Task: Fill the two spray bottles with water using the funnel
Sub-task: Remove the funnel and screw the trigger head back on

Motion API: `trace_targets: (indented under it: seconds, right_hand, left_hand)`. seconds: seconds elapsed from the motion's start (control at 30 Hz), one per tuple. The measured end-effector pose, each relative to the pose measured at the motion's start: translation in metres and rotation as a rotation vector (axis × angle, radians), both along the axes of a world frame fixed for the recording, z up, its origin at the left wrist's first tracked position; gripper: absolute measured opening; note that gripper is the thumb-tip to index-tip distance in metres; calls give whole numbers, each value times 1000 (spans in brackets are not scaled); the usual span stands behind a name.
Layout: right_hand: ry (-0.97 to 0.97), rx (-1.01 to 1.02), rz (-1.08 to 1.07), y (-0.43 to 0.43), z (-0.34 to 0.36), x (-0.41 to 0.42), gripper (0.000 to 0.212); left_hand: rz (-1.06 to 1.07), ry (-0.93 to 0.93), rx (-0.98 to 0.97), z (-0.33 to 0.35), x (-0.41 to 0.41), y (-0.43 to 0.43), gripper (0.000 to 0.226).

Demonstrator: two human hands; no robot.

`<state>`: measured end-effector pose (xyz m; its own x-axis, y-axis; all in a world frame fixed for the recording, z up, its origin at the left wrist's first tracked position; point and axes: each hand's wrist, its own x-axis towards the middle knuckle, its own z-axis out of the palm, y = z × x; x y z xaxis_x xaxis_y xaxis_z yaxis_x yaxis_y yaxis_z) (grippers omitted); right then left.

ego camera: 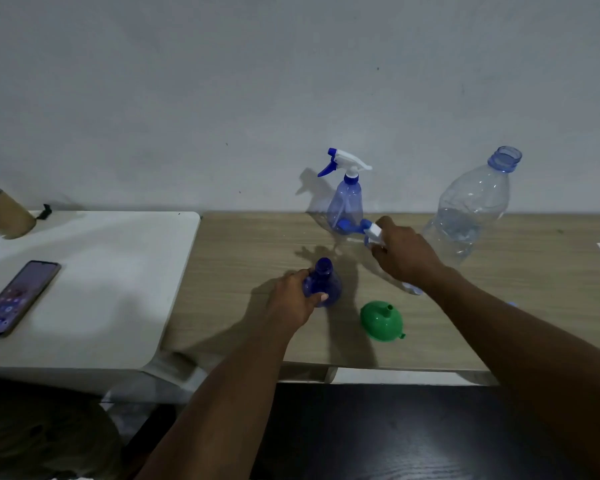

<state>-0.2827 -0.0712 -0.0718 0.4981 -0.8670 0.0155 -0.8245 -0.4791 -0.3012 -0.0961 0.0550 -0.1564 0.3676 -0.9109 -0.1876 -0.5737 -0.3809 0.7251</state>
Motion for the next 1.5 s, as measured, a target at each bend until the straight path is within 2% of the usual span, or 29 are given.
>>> trace_targets:
  seconds: [0.07,0.2,0.43,0.57,0.67,0.83,0.93,1.13,1.3,1.5]
  right_hand:
    - [-31,26,0,-6,23,1,33]
    - [-10,138,85,-12,64,8,27]
    - [-62,190,192,-4,101,31,25]
    - [-10,127,206,1,107,44,19]
    - [-46,100,194,3,117,48,18]
    - [-29,89,208,9,131,53,30]
    - [-3,104,217,10,120,56,18]
    - [20,183,225,27,58,63,35]
    - [4,101,295,52,3,70,23]
    - [-76,117,332,47,-6,62,22]
  left_hand:
    - [6,-3,-5,-1,0,0,57]
    - [0,-7,-4,0,1,-1,56]
    - [-14,-6,48,-2,0,-1,60]
    - [-12,6,59,-6,1,-2,64]
    - [-25,-2,64,-7,2,-3,61]
    - [-42,11,65,-8,3,-4,57]
    - [-37,6,56,-8,4,-3,59]
    - [-33,-6,70,-8,3,-5,60]
    - [-6,-28,60,-10,3,-2,55]
    - [2,-44,64,-8,0,-2,56]
